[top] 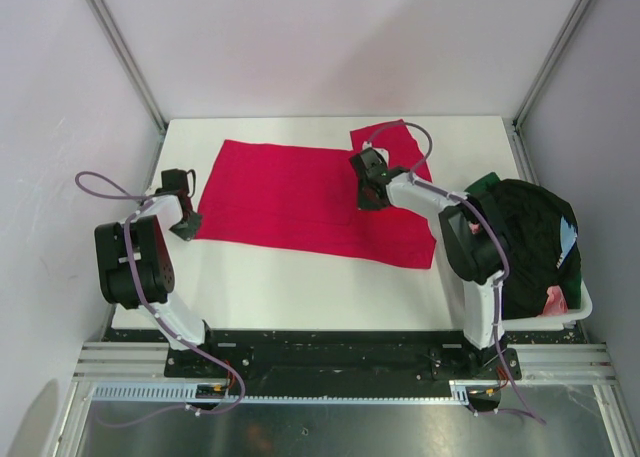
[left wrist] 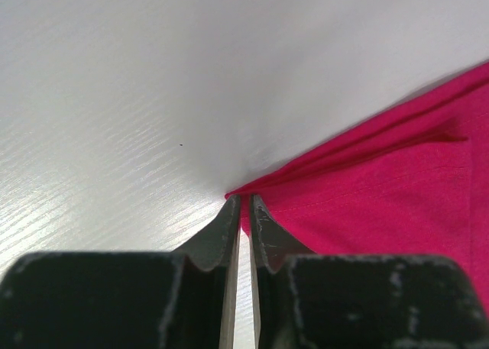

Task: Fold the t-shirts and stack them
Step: Fold the flattened tshirt in 1/3 of the way

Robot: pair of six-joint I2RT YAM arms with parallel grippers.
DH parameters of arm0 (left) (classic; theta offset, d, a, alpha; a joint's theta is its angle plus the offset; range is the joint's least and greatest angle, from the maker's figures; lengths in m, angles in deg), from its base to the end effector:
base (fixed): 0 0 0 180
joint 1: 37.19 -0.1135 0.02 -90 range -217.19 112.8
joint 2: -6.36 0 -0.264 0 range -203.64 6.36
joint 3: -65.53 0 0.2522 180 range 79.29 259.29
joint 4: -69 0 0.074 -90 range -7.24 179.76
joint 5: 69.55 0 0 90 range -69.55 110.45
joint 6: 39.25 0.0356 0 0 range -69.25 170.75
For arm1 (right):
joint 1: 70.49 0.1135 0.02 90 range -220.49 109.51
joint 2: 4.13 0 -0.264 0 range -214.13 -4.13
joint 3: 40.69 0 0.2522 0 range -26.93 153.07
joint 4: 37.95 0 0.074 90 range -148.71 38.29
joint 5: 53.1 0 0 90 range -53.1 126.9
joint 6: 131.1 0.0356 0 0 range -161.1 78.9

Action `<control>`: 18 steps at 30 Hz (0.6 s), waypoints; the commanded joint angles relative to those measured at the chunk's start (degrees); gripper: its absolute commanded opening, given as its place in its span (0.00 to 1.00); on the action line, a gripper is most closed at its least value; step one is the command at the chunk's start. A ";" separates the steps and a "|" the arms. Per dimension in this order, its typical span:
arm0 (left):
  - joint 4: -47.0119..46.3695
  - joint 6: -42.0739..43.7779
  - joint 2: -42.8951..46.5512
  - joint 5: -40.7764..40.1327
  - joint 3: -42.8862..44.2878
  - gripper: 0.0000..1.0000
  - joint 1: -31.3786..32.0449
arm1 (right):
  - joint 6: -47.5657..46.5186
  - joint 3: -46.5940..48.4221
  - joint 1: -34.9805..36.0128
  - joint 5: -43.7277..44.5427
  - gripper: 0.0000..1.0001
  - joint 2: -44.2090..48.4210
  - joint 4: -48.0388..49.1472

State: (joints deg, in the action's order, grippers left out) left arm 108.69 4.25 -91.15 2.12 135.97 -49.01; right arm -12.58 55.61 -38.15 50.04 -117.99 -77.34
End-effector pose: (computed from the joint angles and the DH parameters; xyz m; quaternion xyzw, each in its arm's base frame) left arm 0.3125 0.0768 0.1614 -0.4992 0.8288 0.0897 0.2363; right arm 0.3647 0.2213 0.1878 0.0008 0.9530 0.0485 0.2992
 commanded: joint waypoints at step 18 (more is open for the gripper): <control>1.40 2.75 6.01 0.75 1.02 0.29 -1.19 | -0.10 -5.25 -2.83 3.48 0.63 14.79 -3.54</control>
State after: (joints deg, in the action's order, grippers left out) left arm 109.70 5.34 -89.97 2.87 135.97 -49.64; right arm -17.37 57.99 -39.47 52.95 -115.91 -80.48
